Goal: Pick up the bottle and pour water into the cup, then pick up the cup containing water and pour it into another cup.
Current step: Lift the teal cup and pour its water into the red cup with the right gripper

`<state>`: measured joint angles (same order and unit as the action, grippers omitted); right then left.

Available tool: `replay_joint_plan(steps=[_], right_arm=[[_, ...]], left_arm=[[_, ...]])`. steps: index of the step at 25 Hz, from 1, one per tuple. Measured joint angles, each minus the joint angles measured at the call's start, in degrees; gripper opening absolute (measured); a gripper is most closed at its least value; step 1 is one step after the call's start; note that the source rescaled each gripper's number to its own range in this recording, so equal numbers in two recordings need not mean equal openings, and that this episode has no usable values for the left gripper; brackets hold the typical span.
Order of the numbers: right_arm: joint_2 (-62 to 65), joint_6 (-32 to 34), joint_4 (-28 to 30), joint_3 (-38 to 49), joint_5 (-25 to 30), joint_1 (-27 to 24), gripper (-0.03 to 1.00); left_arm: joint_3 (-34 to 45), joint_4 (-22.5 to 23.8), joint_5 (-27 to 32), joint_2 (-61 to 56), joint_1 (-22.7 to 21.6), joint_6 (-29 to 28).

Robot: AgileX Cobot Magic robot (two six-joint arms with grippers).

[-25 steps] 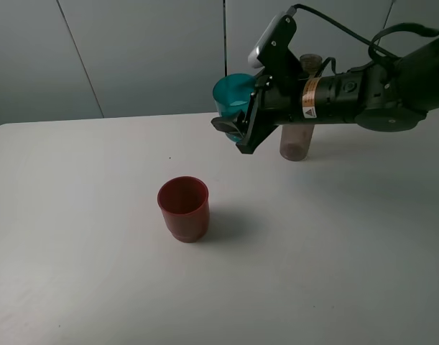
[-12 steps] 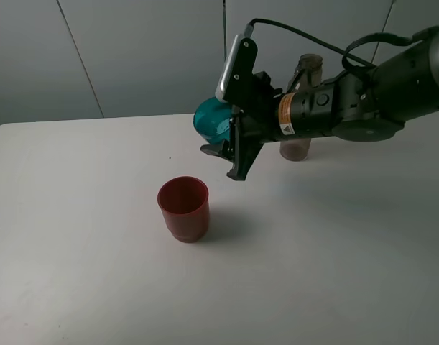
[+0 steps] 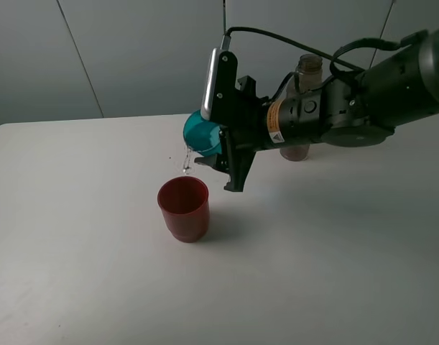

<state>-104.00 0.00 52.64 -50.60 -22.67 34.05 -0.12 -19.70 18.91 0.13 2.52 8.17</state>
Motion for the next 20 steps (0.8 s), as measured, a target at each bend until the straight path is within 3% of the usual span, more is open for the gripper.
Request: replay_joint_plan(steps=[20], right_arm=[[0.0, -5.1, -0.8, 0.0, 3.3, 3.0, 0.08]], left_arm=[[0.0, 0.0, 0.0, 0.0, 0.0, 0.0]])
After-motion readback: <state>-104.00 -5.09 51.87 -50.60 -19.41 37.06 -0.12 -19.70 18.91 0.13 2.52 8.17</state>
